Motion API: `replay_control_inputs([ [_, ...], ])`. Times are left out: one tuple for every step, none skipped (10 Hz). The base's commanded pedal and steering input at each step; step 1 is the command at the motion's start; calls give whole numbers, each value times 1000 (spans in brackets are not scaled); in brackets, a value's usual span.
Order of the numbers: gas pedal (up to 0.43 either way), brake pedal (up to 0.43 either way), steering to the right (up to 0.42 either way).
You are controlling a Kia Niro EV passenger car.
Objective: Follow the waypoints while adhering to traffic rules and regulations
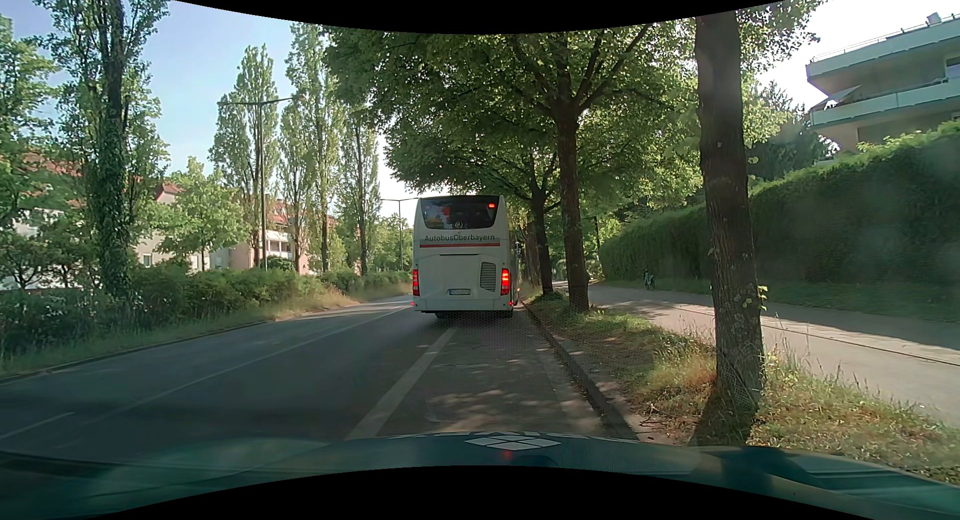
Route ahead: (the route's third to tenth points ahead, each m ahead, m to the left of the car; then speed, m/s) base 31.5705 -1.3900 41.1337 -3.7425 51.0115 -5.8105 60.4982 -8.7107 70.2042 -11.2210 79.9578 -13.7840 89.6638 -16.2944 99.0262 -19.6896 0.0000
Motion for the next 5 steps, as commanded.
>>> replay_control_inputs([
  [0,494,-36],
  [0,494,-36],
  [0,494,-37],
  [0,494,-36],
  [0,494,-36],
])
